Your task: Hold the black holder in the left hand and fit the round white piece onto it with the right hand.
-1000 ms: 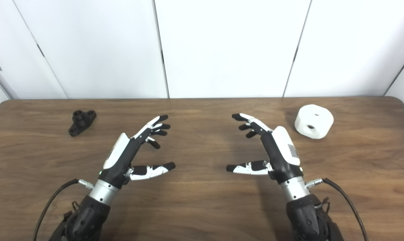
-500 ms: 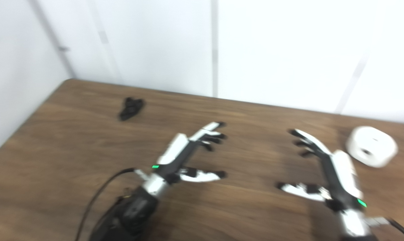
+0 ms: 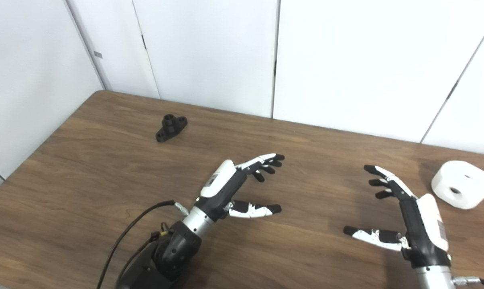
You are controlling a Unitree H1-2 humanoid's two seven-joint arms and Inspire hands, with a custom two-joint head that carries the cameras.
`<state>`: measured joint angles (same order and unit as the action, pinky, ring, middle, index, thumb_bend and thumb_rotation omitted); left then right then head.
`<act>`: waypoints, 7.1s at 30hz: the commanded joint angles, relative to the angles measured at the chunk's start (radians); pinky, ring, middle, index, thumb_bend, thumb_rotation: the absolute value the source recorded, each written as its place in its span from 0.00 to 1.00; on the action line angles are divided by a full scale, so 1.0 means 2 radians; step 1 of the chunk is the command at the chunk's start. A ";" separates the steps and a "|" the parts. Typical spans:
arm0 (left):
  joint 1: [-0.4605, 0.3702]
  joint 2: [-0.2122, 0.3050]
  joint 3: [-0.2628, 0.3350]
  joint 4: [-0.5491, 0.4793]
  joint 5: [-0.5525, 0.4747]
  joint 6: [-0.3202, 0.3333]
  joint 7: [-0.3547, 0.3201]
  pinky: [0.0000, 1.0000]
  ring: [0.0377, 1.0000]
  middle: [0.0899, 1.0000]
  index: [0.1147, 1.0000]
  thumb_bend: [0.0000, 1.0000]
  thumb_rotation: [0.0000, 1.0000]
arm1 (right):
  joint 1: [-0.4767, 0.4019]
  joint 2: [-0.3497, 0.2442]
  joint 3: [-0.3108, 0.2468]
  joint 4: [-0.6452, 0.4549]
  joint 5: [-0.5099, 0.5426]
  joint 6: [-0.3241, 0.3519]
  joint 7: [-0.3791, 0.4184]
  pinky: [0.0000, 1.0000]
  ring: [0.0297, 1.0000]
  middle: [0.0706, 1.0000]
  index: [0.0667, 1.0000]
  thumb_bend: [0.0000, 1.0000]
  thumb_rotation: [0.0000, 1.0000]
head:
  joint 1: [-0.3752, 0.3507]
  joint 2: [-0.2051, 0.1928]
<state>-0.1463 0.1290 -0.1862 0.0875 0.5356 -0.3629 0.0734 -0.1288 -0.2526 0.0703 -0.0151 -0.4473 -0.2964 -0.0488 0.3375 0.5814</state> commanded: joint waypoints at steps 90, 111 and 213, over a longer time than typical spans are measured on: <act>-0.173 0.211 0.054 0.121 0.142 0.365 0.025 1.00 1.00 1.00 0.72 1.00 0.52 | -0.012 -0.013 -0.021 -0.044 0.014 0.010 0.019 0.58 0.69 0.78 0.78 0.80 0.00 | 0.008 0.005; -0.174 0.204 0.031 0.168 0.100 0.328 0.040 1.00 1.00 1.00 0.68 1.00 0.47 | -0.008 -0.011 -0.021 -0.046 0.015 0.009 0.020 0.59 0.70 0.79 0.78 0.79 0.00 | -0.005 0.007; -0.155 0.188 -0.033 0.198 -0.003 0.130 0.030 0.91 0.94 0.84 0.41 0.53 0.06 | 0.007 -0.016 -0.030 -0.069 0.015 0.023 0.021 0.56 0.68 0.78 0.78 0.71 0.02 | -0.023 0.032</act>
<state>-0.4488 0.5060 -0.2364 0.5220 0.5189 -0.0594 0.1552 -0.0849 -0.2823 0.0176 -0.1268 -0.4218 -0.2340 0.0072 0.2915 0.6458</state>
